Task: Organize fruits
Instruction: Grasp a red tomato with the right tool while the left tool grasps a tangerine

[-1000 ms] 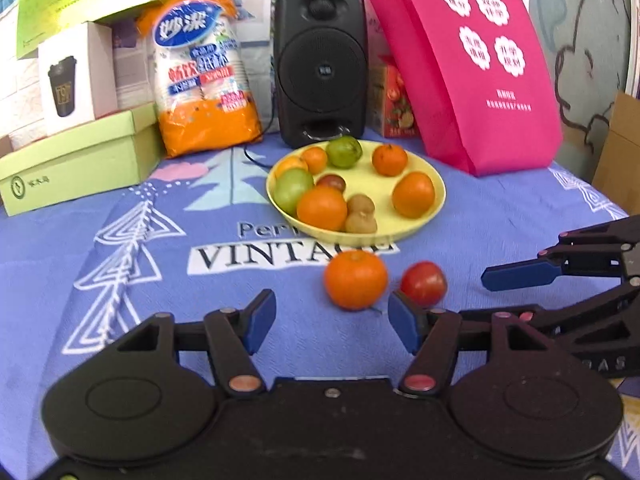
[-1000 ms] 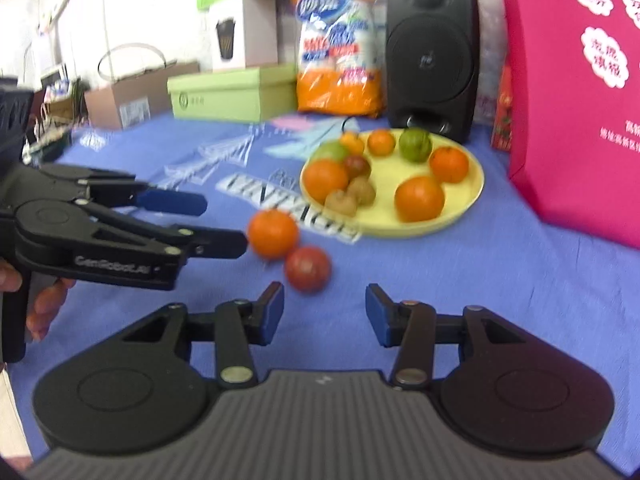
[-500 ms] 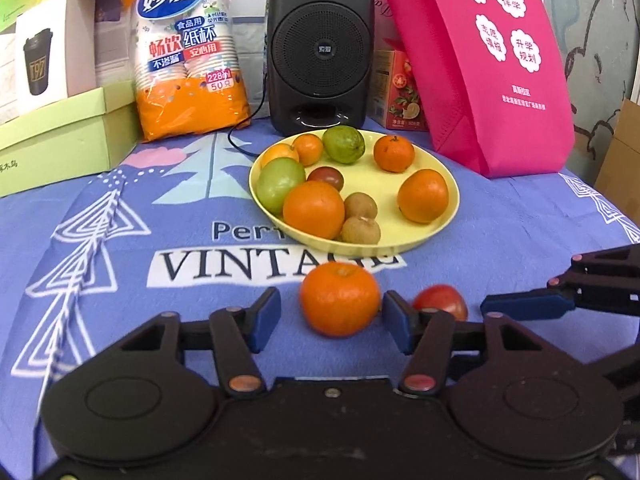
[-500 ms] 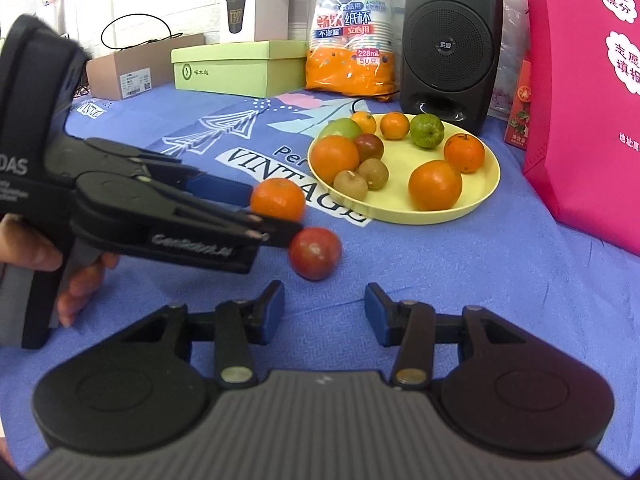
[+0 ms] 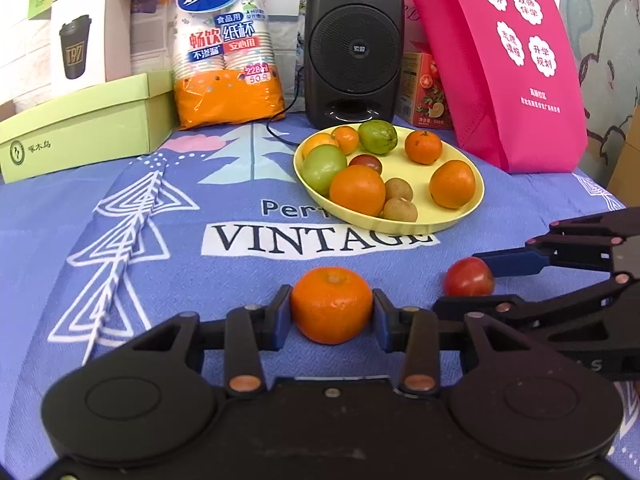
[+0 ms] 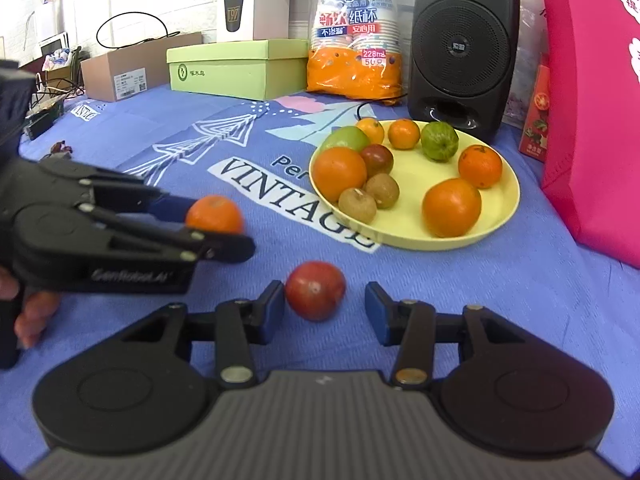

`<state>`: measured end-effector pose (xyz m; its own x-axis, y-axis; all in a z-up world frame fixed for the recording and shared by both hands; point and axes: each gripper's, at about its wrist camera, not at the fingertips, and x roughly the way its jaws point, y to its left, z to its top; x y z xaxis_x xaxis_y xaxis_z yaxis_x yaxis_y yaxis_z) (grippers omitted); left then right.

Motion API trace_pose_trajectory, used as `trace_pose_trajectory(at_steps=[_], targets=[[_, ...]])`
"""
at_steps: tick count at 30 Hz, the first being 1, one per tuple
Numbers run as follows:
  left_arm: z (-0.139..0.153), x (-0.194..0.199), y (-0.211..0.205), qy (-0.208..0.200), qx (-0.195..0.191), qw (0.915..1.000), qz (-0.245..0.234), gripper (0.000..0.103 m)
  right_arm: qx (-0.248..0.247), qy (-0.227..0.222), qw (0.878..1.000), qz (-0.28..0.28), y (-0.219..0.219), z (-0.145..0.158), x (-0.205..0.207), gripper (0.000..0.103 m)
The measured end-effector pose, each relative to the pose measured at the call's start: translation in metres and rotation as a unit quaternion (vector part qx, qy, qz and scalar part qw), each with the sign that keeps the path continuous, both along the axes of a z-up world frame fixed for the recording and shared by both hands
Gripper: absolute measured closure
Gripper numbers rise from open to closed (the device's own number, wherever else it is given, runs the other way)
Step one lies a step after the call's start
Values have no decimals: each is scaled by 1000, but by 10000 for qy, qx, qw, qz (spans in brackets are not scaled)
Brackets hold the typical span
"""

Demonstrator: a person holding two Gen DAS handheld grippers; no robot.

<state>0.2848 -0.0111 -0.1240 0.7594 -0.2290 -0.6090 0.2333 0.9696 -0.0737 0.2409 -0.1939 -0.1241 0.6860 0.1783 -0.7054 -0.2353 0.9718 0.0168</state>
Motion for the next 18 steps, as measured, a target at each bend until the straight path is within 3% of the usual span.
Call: trace_pose_trajectory(at_steps=[6, 18], targets=[[-2, -2, 3, -36, -78, 10000, 9, 62, 5, -21, 10000, -52, 0, 0, -2, 71], [-3, -3, 3, -61, -109, 9999, 9, 61, 189, -82, 9992, -351, -20, 10, -46, 72]])
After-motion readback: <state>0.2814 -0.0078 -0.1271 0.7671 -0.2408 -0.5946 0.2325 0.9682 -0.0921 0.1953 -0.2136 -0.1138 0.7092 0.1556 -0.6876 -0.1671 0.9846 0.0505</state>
